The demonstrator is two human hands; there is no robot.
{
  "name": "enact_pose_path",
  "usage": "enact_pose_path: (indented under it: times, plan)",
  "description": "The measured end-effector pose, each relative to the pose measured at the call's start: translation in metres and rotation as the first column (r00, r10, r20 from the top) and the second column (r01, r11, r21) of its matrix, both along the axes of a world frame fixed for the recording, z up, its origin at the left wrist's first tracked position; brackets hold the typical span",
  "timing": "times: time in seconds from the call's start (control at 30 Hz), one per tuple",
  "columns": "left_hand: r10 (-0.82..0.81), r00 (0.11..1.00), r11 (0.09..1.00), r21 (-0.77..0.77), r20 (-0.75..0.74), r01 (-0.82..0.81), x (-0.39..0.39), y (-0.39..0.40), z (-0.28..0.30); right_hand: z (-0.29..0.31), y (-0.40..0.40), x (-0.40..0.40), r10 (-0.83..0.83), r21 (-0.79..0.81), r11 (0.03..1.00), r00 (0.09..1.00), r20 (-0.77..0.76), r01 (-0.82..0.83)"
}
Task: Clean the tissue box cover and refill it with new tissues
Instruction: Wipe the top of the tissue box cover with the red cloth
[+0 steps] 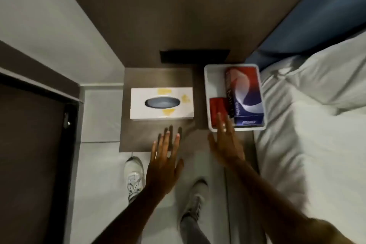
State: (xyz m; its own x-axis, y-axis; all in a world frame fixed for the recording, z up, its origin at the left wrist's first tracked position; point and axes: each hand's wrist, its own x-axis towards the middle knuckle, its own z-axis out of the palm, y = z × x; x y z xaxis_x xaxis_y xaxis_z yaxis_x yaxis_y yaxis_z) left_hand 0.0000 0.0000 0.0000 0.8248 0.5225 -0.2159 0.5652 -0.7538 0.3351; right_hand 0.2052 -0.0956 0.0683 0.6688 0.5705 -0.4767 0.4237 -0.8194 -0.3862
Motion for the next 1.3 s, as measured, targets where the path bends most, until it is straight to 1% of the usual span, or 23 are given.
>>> enact_pose_path:
  times: [0.03,0.1,0.17,0.2,0.27,0.33,0.4,0.5,0.6,0.67,0.7,0.77,0.8,0.83,0.9,0.97,1.0,1.07,1.13,1.17,1.2,1.23,1.3]
  plan:
    - [-0.017,0.999,1.000,-0.003,0.027,0.017,0.000,-0.003,-0.019,-0.018,0.003,0.011,0.003,0.007,1.000,0.999,0.052,-0.003]
    - [-0.032,0.995,0.999,-0.007,0.095,0.033,-0.001,-0.005,-0.064,-0.057,0.008,0.035,0.033,-0.047,0.999,0.994,0.101,-0.029]
    - [-0.042,0.991,0.999,-0.001,0.126,0.043,0.002,-0.007,-0.098,-0.083,0.013,0.058,0.024,-0.106,0.994,0.996,0.082,-0.016]
    - [-0.051,0.991,0.999,-0.013,0.127,0.053,0.004,-0.008,-0.105,-0.091,0.014,0.061,0.028,-0.119,0.993,0.997,0.075,-0.019]
    - [-0.052,0.991,0.999,0.022,0.126,0.049,0.010,-0.005,-0.123,-0.106,0.014,0.067,0.066,-0.148,0.987,0.997,0.043,-0.059]
    - [-0.026,0.996,0.999,0.048,0.085,0.021,0.015,0.001,-0.134,-0.118,0.020,0.073,0.083,-0.168,0.983,0.995,0.060,-0.072]
    - [-0.009,0.999,0.997,0.071,0.041,0.006,0.019,0.004,-0.144,-0.127,0.025,0.073,0.038,-0.144,0.989,0.994,0.102,-0.023]
    - [-0.015,1.000,0.995,0.101,0.017,0.013,0.018,0.003,-0.157,-0.139,0.028,0.070,-0.039,-0.053,0.997,0.982,0.184,0.050]
    - [-0.001,1.000,0.996,0.091,0.005,0.001,0.019,0.002,-0.157,-0.142,0.032,0.072,-0.064,-0.048,0.996,0.967,0.245,0.078]
    - [-0.009,1.000,0.998,0.067,-0.008,0.010,0.020,0.004,-0.148,-0.138,0.037,0.076,-0.060,-0.068,0.994,0.965,0.257,0.080]
    - [-0.006,1.000,0.999,0.040,0.008,0.006,0.020,0.005,-0.142,-0.134,0.039,0.079,-0.061,-0.073,0.994,0.966,0.250,0.082]
    - [0.029,0.994,0.999,-0.048,0.106,-0.024,0.020,0.011,-0.125,-0.119,0.043,0.085,-0.080,-0.040,0.995,0.966,0.245,0.092]
    - [0.059,0.983,0.996,-0.076,0.175,-0.046,0.019,0.017,-0.114,-0.111,0.043,0.085,-0.105,0.007,0.994,0.959,0.264,0.108]
    - [0.083,0.965,0.995,-0.073,0.250,-0.067,0.018,0.027,-0.103,-0.100,0.045,0.083,-0.139,0.067,0.990,0.945,0.297,0.125]
    - [0.119,0.915,0.992,-0.012,0.385,-0.124,0.017,0.056,-0.085,-0.080,0.050,0.071,-0.208,0.187,0.971,0.912,0.352,0.150]
    - [0.171,0.890,0.975,0.055,0.424,-0.214,0.020,0.094,-0.071,-0.068,0.063,0.053,-0.235,0.280,0.949,0.913,0.333,0.142]
    - [0.202,0.892,0.961,0.094,0.405,-0.260,0.024,0.114,-0.068,-0.066,0.072,0.044,-0.214,0.305,0.945,0.926,0.310,0.117]
    - [0.270,0.915,0.935,0.144,0.299,-0.323,0.032,0.155,-0.069,-0.072,0.092,0.029,-0.130,0.300,0.953,0.953,0.272,0.044]
    - [0.302,0.945,0.930,0.180,0.124,-0.320,0.038,0.188,-0.078,-0.086,0.110,0.017,-0.055,0.203,0.979,0.969,0.242,0.005]
    - [0.289,0.956,0.938,0.188,0.044,-0.292,0.040,0.200,-0.084,-0.094,0.115,0.013,-0.034,0.141,0.990,0.965,0.259,-0.003]
    - [0.268,0.963,0.949,0.173,-0.003,-0.264,0.040,0.208,-0.090,-0.102,0.118,0.009,-0.021,0.103,0.995,0.956,0.293,-0.010]
    - [0.252,0.968,0.959,0.139,-0.013,-0.248,0.039,0.213,-0.096,-0.109,0.119,0.006,-0.016,0.097,0.995,0.946,0.323,-0.016]
    - [0.250,0.968,0.965,0.079,0.016,-0.250,0.037,0.215,-0.102,-0.121,0.118,0.002,-0.044,0.151,0.988,0.943,0.331,-0.007]
